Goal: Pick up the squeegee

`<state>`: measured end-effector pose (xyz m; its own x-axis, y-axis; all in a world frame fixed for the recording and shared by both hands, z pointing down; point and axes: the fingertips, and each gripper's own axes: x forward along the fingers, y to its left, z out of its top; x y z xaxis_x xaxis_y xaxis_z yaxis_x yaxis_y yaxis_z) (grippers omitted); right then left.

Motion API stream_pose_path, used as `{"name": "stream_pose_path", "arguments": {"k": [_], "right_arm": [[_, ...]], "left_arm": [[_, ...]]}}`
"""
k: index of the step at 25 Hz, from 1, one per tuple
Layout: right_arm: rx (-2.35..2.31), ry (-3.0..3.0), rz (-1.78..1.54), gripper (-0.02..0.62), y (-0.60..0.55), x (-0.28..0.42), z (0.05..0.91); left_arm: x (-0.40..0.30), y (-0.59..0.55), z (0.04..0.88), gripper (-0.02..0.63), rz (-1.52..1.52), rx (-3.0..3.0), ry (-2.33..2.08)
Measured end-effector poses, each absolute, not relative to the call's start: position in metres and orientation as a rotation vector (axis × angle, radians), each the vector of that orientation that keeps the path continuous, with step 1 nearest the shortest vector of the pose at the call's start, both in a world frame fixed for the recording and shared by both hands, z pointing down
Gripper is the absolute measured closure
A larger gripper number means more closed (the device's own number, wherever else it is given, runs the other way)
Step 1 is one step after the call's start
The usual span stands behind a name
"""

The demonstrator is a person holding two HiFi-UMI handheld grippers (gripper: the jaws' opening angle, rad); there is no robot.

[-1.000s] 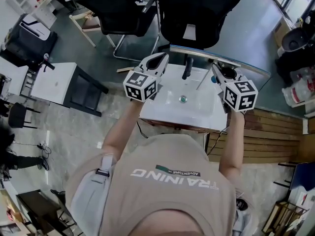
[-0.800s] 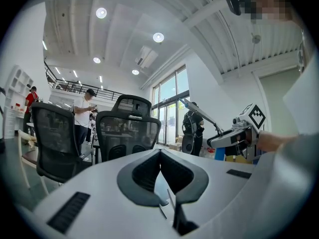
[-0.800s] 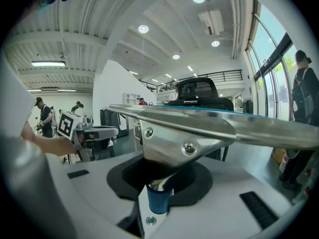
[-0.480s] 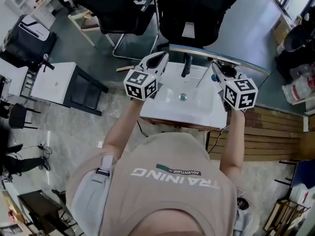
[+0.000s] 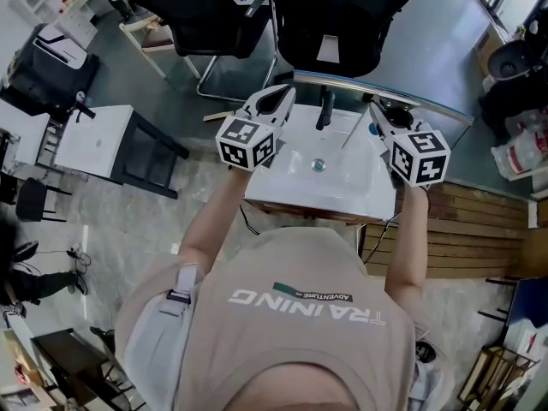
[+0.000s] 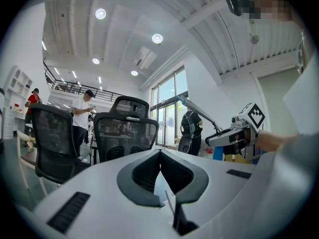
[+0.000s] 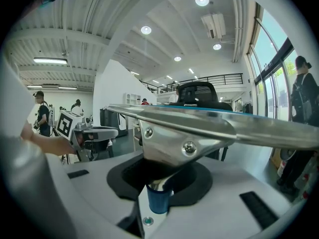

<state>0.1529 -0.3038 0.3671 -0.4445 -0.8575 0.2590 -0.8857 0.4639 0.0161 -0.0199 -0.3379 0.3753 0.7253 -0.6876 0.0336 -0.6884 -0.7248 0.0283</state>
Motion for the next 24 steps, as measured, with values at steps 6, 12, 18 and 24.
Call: {"name": "stream_pose_path", "arguments": {"k": [6, 12, 18, 24], "right_arm": [[1.498, -2.486, 0.19, 0.492, -0.303, 0.151, 0.37], [1.503, -2.497, 0.211, 0.492, -0.3, 0.152, 0.372], [1.505, -2.476, 0.22, 0.492, -0.297, 0.155, 0.378], [1.512, -2.472, 0.228, 0.492, -0.295, 0.155, 0.381]], "left_arm": [[-0.023, -0.335, 0.374, 0.594, 0.035, 2.88, -1.157], [-0.024, -0.334, 0.379, 0.594, 0.045, 2.869, -1.158], [-0.024, -0.33, 0.382, 0.594, 0.048, 2.862, -1.157], [-0.024, -0.329, 0.382, 0.594, 0.05, 2.867, -1.148]]}}
